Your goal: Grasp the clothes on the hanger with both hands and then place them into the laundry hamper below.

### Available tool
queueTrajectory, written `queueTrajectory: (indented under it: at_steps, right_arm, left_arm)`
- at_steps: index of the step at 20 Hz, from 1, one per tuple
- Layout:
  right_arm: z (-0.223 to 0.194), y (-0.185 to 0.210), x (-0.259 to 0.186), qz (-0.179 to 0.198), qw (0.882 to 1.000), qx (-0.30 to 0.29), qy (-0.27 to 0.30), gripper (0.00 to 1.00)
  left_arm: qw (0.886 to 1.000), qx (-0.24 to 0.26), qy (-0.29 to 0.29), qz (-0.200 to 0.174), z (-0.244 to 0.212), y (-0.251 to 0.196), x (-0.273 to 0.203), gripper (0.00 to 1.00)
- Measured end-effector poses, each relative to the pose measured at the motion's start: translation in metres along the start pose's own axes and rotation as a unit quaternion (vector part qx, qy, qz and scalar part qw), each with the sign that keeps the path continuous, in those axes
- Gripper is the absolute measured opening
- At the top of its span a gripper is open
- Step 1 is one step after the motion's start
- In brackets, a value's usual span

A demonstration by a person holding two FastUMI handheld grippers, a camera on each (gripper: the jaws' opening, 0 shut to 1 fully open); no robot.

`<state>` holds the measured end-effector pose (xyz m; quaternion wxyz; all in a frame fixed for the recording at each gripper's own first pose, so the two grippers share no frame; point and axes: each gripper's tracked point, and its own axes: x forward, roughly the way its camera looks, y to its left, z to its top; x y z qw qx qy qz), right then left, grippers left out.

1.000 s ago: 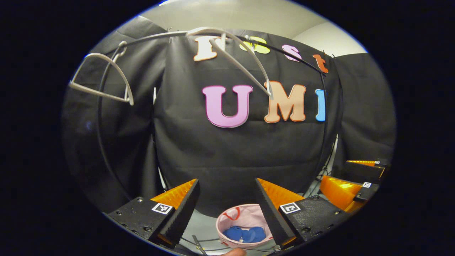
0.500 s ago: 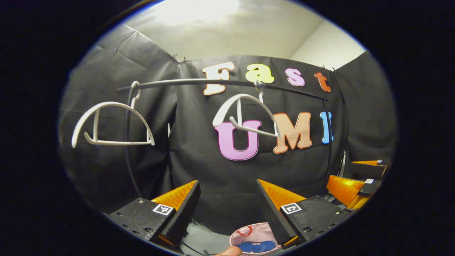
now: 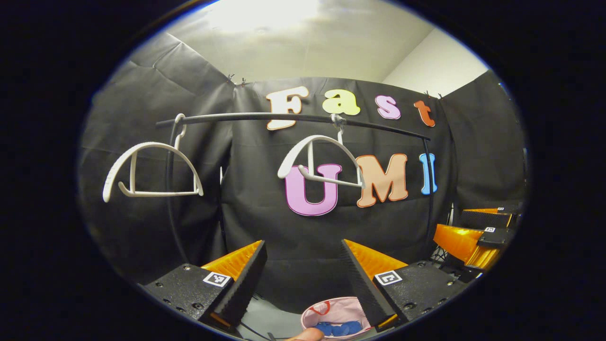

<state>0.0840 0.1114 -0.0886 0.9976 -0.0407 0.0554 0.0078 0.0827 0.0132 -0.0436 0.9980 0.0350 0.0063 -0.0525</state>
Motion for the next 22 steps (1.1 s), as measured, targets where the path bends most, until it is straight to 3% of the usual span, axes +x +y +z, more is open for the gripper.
queueTrajectory:
  at_steps: [8,15,22]
  right_arm:
    - [0.013,-0.006,-0.006,0.006,0.999,-0.01,-0.033,0.96]
    - [0.009,-0.015,-0.012,0.014,0.999,-0.014,-0.038,0.96]
    - [0.004,-0.036,-0.023,0.006,0.999,-0.027,-0.037,0.96]
  left_arm:
    - [1.0,0.018,0.0,-0.025,-0.003,-0.029,-0.006,0.94]
    - [0.999,0.031,-0.001,-0.011,-0.004,-0.041,-0.007,0.96]
    - [1.0,-0.009,-0.022,-0.004,0.018,-0.055,-0.015,0.96]
